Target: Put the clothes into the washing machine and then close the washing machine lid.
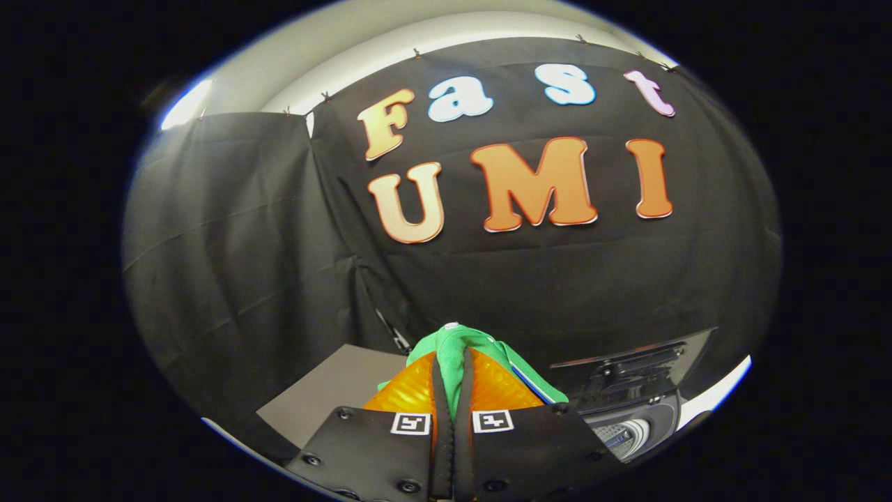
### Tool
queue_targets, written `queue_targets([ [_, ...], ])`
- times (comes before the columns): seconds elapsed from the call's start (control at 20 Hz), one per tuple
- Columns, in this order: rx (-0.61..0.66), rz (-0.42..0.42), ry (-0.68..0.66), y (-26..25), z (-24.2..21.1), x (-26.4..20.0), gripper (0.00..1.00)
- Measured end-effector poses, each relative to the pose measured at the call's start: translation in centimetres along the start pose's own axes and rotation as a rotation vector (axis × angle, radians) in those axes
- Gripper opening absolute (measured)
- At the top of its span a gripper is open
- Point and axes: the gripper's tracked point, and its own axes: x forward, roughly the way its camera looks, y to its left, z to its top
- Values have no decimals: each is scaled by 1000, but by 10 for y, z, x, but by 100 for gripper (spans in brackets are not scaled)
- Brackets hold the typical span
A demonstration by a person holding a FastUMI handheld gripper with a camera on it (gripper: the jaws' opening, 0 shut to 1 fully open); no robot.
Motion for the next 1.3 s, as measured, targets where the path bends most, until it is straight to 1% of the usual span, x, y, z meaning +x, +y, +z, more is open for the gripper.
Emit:
queue_targets([
  [0.35,38,-154,-91,-97,36,-25,9],
  [0.55,64,-247,-112,-155,42,-45,9],
  [0.7,86,-308,-120,-190,42,-56,9],
  [1.0,118,-400,-102,-243,21,-75,9],
  [1.15,125,-422,-79,-254,4,-77,9],
  [1.3,116,-426,-57,-257,-14,-75,9],
])
